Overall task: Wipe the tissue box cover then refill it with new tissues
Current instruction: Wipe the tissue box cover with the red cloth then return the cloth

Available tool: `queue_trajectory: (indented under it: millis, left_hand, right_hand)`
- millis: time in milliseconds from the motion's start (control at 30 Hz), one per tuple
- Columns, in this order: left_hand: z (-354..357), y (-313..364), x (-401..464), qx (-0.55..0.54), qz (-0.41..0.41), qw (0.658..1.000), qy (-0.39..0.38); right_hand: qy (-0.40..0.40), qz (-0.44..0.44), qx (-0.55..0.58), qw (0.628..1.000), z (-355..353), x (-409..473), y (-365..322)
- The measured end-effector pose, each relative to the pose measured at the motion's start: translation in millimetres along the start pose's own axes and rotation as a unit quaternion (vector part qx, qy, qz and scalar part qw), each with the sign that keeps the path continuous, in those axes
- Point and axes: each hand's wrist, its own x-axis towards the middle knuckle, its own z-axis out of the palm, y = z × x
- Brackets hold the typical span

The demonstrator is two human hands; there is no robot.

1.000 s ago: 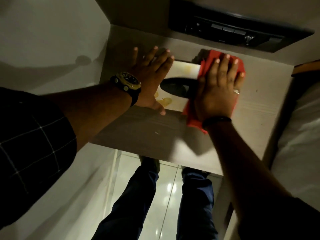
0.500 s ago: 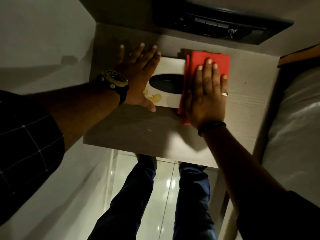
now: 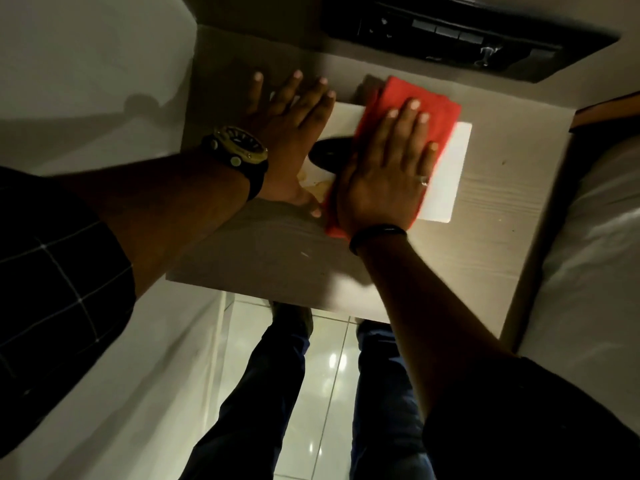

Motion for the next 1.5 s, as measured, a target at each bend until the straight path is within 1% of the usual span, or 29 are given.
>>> queue_trajectory:
  millis: [133,233,267,400,467,500,600,700,767,800,867,967,1000,1033,1067,1167,1333,1400,1500]
  left_hand:
    - [-5,1,1,-0.012,-0.001,1.000,-0.013]
    - [-8,2,-1,0.008,0.002,1.000,-0.020]
    - [-9,3,-1,0.011,-0.001,1.000,-0.023]
    - [-8,5,-1,0.017,-0.009,0.999,-0.035]
    - [-8,6,-1,0.017,-0.009,0.999,-0.031]
    - [-8,7,-2,0.012,-0.009,0.999,-0.030]
    - [-5,6,-2,0.003,-0.007,1.000,-0.018]
    - [-3,4,-2,0.007,-0.003,1.000,-0.010]
    - [-2,5,-1,0.009,-0.001,1.000,-0.008]
    - [-2,4,0,0.010,-0.001,1.000,-0.009]
    - [-3,4,0,0.013,-0.005,1.000,-0.010]
    - [-5,4,-1,0.018,-0.006,1.000,-0.014]
    - [-5,3,-1,0.020,-0.007,1.000,-0.016]
    - [-5,3,-2,0.021,-0.008,1.000,-0.018]
    - [-6,3,-2,0.022,-0.009,1.000,-0.021]
    - [-7,5,-2,0.024,-0.010,0.999,-0.023]
    - [-7,3,-1,0.017,-0.003,1.000,-0.016]
    - [-5,5,0,0.012,-0.002,1.000,-0.010]
    - [-4,9,1,0.015,-0.002,1.000,-0.004]
  right_hand:
    - [-0.037,-0.123,0.002,0.992,4,-5,-12]
    - [-0.056,-0.209,-0.020,0.976,0,-6,13]
    - [-0.055,-0.220,-0.028,0.974,-1,-7,28]
    - [-0.041,-0.202,-0.065,0.976,-12,-10,82]
    - [-0.031,-0.207,-0.077,0.975,-15,-9,89]
    - [-0.026,-0.196,-0.074,0.977,-15,-10,87]
    - [-0.012,-0.100,-0.036,0.994,-10,-12,66]
    - [0.007,-0.001,-0.010,1.000,-4,-9,36]
    - [0.021,0.037,0.005,0.999,-2,-4,19]
    - [0.023,0.039,0.010,0.999,-2,-1,15]
    - [0.007,0.002,0.012,1.000,-2,-1,13]
    - [-0.032,-0.141,-0.009,0.989,-4,-10,33]
    - [-0.034,-0.186,-0.019,0.982,-4,-12,43]
    - [-0.027,-0.210,-0.025,0.977,-5,-12,54]
    - [-0.012,-0.213,-0.028,0.977,-6,-13,63]
    - [0.033,-0.148,-0.032,0.988,-7,-14,74]
    - [0.038,0.006,-0.015,0.999,-3,-10,41]
    - [0.036,0.029,-0.015,0.999,-1,-11,37]
    - [0.026,0.018,-0.021,0.999,-2,-15,45]
